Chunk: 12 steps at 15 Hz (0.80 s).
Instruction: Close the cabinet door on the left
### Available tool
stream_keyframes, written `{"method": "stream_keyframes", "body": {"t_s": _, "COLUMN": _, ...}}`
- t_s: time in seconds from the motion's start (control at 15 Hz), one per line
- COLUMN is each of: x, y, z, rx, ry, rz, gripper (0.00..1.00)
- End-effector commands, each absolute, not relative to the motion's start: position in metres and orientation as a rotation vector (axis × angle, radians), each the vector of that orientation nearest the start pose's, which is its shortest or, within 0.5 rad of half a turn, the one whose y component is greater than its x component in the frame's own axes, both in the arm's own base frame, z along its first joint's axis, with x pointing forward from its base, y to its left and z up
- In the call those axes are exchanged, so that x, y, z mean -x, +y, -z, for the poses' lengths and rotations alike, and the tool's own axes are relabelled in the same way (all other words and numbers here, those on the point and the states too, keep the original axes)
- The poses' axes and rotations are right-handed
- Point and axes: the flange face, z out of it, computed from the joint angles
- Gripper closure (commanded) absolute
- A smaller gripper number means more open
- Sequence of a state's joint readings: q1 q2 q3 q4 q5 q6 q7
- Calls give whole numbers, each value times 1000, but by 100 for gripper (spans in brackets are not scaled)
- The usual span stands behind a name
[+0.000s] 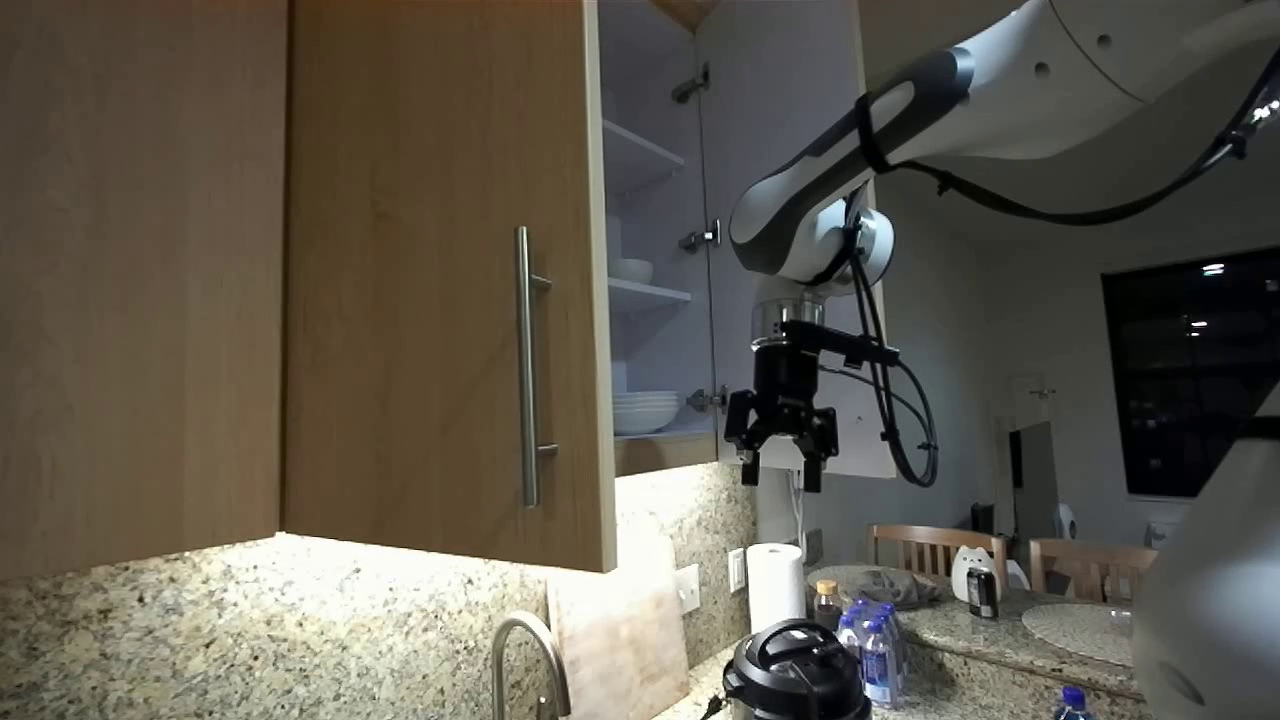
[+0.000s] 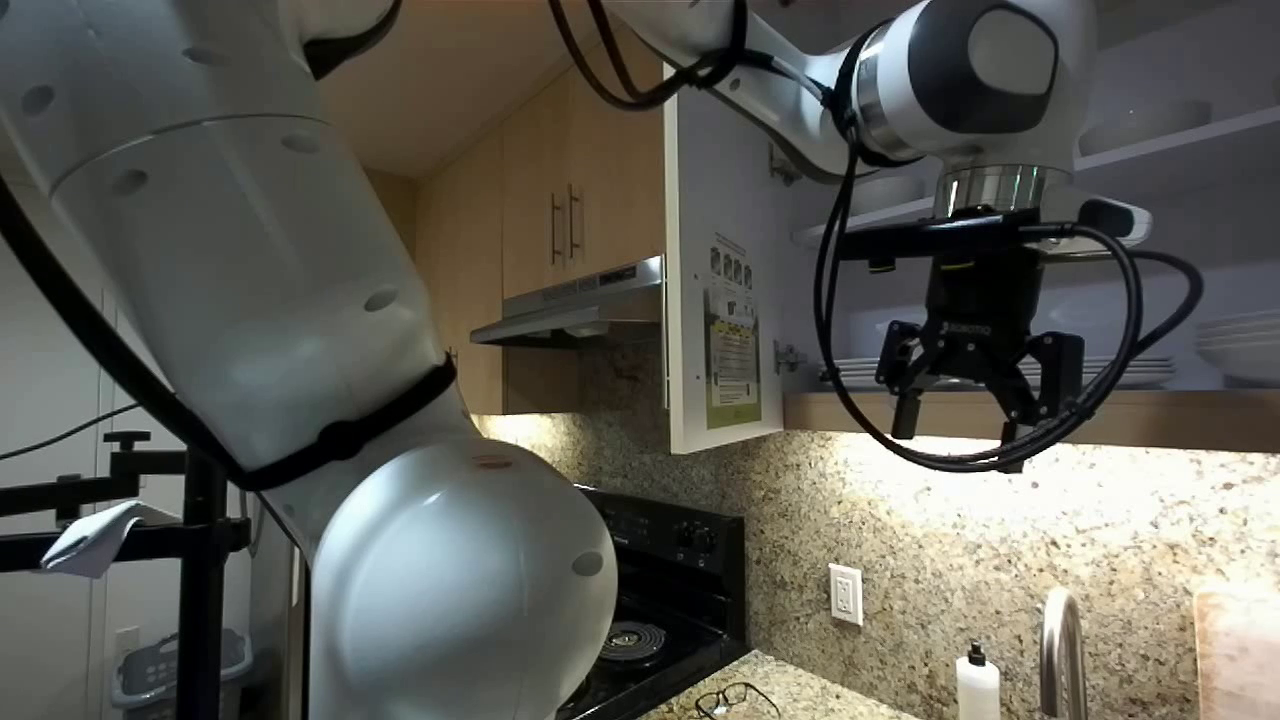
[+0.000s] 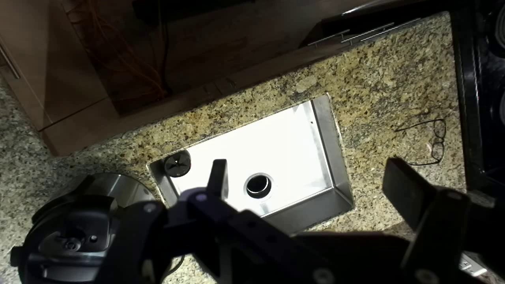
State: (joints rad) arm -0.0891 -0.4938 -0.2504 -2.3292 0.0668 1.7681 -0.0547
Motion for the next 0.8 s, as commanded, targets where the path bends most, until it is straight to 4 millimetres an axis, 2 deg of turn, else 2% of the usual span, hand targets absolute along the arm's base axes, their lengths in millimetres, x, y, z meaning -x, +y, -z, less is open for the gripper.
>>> {"method": "stream_keyframes", "body": {"t_s": 0.0, "x": -375, "y": -136, "z": -512, "rx": 2920, "ry": 392, "rz": -71, "gripper": 0}}
{"method": "stream_keyframes", "body": {"t_s": 0.27, "x": -375, "y": -136, "z": -512, "rx": 2920, "ry": 392, "rz": -71, "gripper": 0}}
{"method": "stream_keyframes", "body": {"t_s": 0.73, "x": -370, "y": -107, "z": -524, "rx": 2958, "ry": 315, "rz": -43, "gripper": 0}}
